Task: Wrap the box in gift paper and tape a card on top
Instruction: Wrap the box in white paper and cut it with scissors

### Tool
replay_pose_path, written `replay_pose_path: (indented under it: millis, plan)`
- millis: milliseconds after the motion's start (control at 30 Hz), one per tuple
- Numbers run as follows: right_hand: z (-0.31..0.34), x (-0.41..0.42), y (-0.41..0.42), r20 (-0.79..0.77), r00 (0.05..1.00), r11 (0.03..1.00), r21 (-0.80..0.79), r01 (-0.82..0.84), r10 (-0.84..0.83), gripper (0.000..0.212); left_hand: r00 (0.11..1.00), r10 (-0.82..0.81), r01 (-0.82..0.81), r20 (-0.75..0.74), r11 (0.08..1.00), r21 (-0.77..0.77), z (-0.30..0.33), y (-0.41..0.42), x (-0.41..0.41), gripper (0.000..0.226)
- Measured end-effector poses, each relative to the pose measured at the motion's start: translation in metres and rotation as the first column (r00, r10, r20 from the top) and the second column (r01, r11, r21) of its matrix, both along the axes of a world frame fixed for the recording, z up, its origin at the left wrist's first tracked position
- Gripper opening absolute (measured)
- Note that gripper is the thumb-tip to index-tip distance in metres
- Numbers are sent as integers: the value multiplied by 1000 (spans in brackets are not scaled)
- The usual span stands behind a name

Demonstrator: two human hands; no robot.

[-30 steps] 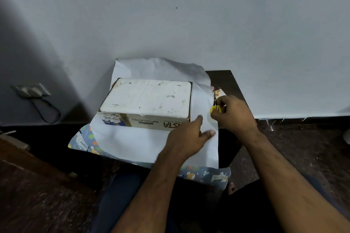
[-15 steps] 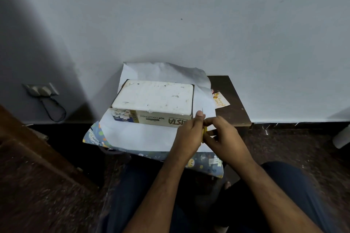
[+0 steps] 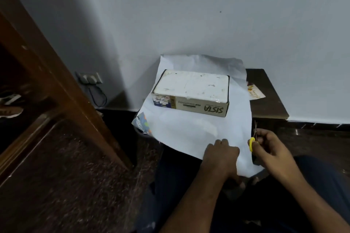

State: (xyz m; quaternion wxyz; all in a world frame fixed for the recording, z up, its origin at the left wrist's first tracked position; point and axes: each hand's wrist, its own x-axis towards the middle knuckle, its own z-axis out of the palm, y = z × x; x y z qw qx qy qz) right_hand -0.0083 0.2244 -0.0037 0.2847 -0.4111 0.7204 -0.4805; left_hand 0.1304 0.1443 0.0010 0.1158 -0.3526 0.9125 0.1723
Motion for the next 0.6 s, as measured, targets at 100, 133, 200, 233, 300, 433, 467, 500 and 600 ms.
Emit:
replay_pose_path:
  millis: [100,133,200,233,300,433,467,500,600]
  plan:
    - [-2,6,15,70,997,999,45,14,-18,31,996,-88,88,-6,994,-58,-11,16,-8,67]
    - [-1,7,19,110,993,998,45,33,-38,30,996,-83,80,-38,994,-78,-14,19,-12,53]
    - [3,9,32,220,971,996,26,85,-89,26,990,-66,54,-124,993,-101,-15,20,-18,30]
    - [7,10,39,280,953,994,25,109,-112,25,984,-51,36,-173,995,-92,-14,19,-19,25]
    - [15,13,58,400,904,988,37,148,-150,23,971,-48,34,-235,997,-64,-6,17,-21,23]
    - [24,23,98,435,890,988,123,90,-135,35,949,-104,94,-296,994,-48,12,23,-18,43]
    - [26,27,104,428,896,988,141,60,-116,42,941,-123,98,-316,991,-94,15,27,-17,54]
    - [28,30,109,430,898,988,147,36,-96,45,933,-157,112,-323,982,-152,18,31,-16,59]
    - [32,30,114,445,891,988,154,17,-84,38,874,-227,143,-429,965,-219,23,44,-16,23]
